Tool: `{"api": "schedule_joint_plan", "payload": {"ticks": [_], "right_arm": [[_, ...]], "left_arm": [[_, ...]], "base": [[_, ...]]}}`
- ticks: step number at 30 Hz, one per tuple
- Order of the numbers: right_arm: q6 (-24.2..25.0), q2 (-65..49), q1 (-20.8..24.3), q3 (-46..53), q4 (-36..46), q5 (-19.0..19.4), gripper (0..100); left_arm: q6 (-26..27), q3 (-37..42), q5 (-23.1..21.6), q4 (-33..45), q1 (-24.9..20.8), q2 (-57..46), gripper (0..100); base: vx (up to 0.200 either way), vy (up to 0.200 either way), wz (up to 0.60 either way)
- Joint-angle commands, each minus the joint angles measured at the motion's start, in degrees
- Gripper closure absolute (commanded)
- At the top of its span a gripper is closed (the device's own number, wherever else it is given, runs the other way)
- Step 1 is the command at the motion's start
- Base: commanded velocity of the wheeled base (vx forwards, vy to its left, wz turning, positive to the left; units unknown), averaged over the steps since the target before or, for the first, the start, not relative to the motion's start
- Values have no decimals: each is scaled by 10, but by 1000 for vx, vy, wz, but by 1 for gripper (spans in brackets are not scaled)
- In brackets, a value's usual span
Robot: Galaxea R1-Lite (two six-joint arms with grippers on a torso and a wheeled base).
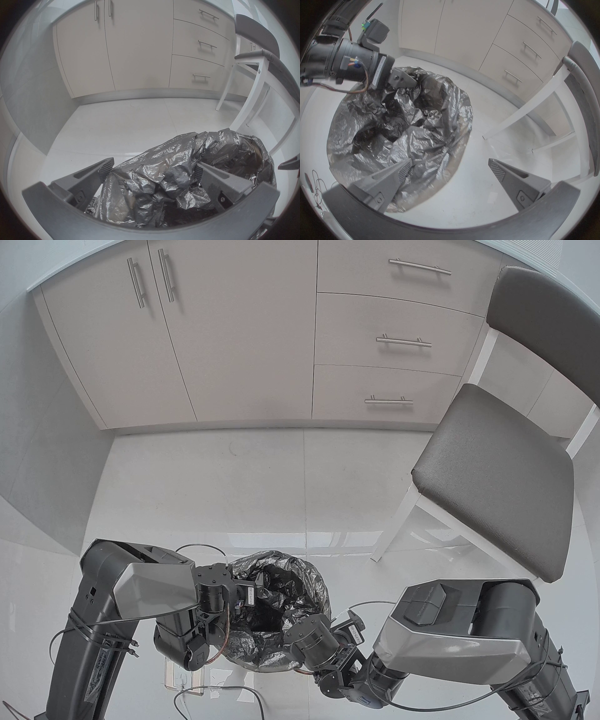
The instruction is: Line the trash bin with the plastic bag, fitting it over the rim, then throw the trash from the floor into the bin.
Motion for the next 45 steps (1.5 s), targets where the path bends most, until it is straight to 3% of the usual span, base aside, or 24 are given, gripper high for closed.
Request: {"api": "schedule_joint_plan", "payload": {"ticks": [1,17,25,45], "right_arm": [[4,-14,-1,29,-4,-1,0],[10,-79,8,73,-9,2,0],[5,-131,31,131,-61,42,0],[0,-167,30,117,-62,42,0]], "left_arm": [[0,0,0,0,0,0,0],[-12,25,0,0,-7,-22,0],[-22,45,0,0,-7,-38,0],[-32,157,-6,0,-42,-208,0]], "base": [[0,0,0],[0,0,0],[0,0,0],[0,0,0]]}}
